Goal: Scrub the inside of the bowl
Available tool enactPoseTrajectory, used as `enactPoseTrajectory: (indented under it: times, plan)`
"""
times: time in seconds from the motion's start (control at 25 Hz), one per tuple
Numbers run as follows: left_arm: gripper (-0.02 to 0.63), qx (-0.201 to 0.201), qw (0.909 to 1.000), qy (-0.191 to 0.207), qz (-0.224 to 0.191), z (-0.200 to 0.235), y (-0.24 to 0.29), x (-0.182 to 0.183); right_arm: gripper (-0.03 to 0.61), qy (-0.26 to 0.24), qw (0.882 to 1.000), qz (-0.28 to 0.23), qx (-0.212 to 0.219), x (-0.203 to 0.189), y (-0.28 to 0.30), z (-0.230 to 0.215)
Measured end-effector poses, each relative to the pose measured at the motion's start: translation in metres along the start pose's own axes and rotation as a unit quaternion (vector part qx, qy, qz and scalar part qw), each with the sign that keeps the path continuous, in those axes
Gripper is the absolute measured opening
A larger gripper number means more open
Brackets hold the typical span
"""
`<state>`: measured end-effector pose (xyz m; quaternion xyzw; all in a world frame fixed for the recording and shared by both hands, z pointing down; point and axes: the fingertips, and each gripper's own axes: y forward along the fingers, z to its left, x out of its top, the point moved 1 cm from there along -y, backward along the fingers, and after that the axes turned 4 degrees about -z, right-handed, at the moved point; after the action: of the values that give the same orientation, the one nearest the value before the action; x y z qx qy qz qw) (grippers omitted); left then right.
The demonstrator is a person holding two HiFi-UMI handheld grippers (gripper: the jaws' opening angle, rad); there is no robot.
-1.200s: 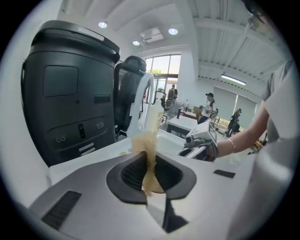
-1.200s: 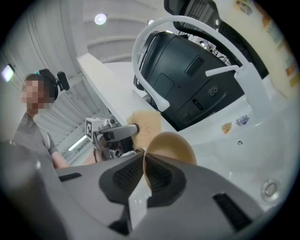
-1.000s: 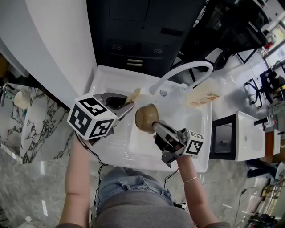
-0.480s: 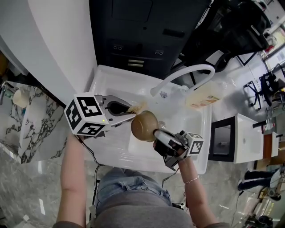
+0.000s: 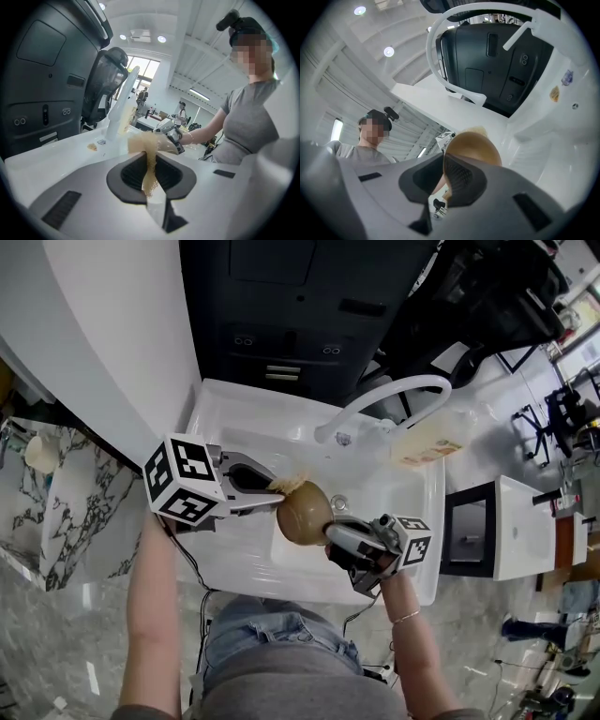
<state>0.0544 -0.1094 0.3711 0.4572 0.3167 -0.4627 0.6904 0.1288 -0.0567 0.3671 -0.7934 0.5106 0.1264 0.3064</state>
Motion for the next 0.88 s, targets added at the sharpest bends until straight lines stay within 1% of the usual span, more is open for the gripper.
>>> enactPoseTrajectory:
  times: [0.12,0.24,0.36,0.52,0.72,0.88]
  plan:
    - [0.046,-0.006,0.9998,-0.016,-0.011,0.002,-0.002,-0.001,0.028,0.006,0.999,-0.014,0.029,0.005,0.003,0.008]
    - [0.046,0.003,0.999,-0.031,-0.032,0.008,-0.005,-0.004,0.027,0.009,0.998,-0.031,0.048,0.01,0.005,0.012]
    - [0.046,0.035,0.9976,-0.036,-0.048,0.018,-0.006,-0.005,0.026,0.009,0.999,-0.04,0.035,0.015,0.007,0.005]
    - [0.046,0.081,0.9945,-0.037,-0.056,0.029,-0.005,-0.011,0.026,0.011,0.998,-0.054,0.016,0.02,0.005,-0.005]
    - [0.046,0.106,0.9918,-0.043,-0.056,0.032,0.003,-0.021,0.025,0.016,0.995,-0.099,0.022,0.037,0.0,-0.006]
    - [0.046,0.12,0.9897,-0.051,-0.059,0.032,0.007,-0.025,0.026,0.021,0.992,-0.12,0.021,0.045,0.0,-0.006]
